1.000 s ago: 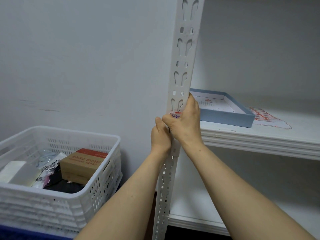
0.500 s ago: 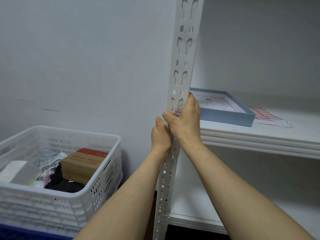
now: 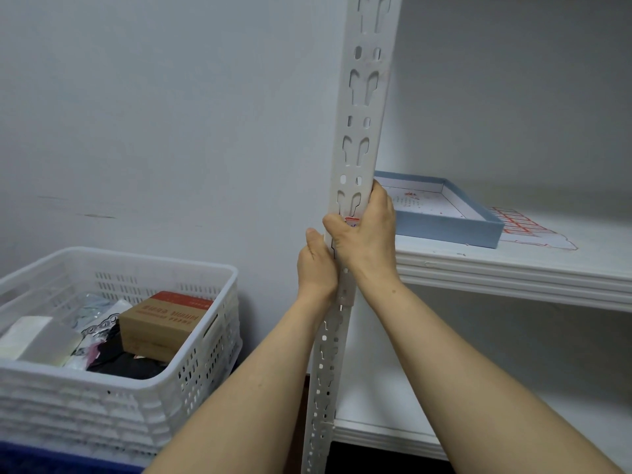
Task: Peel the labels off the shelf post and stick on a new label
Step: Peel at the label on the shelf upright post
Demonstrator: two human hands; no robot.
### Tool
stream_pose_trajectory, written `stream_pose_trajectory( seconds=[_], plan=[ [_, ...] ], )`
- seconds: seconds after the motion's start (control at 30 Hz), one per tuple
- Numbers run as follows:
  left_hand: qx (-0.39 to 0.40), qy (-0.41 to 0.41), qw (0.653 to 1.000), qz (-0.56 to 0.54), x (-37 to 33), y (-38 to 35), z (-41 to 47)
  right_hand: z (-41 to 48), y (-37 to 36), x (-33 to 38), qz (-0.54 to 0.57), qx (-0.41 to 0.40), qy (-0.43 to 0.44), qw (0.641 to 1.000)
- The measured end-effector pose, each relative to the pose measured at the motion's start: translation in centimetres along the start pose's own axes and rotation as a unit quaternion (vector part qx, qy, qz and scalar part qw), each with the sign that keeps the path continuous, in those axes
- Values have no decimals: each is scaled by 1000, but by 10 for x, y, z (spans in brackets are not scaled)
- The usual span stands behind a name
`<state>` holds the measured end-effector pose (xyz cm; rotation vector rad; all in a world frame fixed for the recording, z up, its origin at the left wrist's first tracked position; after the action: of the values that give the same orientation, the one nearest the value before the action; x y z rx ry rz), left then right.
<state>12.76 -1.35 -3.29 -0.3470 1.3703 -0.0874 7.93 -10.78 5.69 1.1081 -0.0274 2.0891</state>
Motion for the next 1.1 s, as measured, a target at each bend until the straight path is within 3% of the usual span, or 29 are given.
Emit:
stream_pose_trajectory(
  seconds=[0.33, 0.53, 0.6, 0.7, 0.77, 1.1],
  plan=[
    [-5, -12, 1000, 15, -3, 1, 1, -1, 0, 4, 11, -12, -1, 1000],
    [22, -21, 999, -11, 1, -4, 0, -6, 9, -15, 95, 82, 14, 992],
    [23, -21, 999, -7, 4, -4, 4, -12, 30, -14, 41, 38, 84, 995],
    [13, -20, 1000, 1, 6, -3, 6, -25, 50, 11, -113, -71, 290, 948],
    [9, -24, 1000, 7, 5, -1, 6, -28, 46, 22, -177, -107, 364, 908],
    [20, -11, 1000, -4, 7, -3, 5, -29, 32, 52, -297, -197, 520, 776]
  ],
)
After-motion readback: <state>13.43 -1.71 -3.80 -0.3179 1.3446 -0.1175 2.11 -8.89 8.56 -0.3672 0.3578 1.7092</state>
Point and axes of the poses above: each hand's wrist, its own z-axis towards the middle knuckle, its own y-axis out of the back of the hand, x = y × z, the point moved 9 cm from there along z, towards the middle knuckle, and after that the axes turned 5 degrees about -z, right-handed, at the moved point
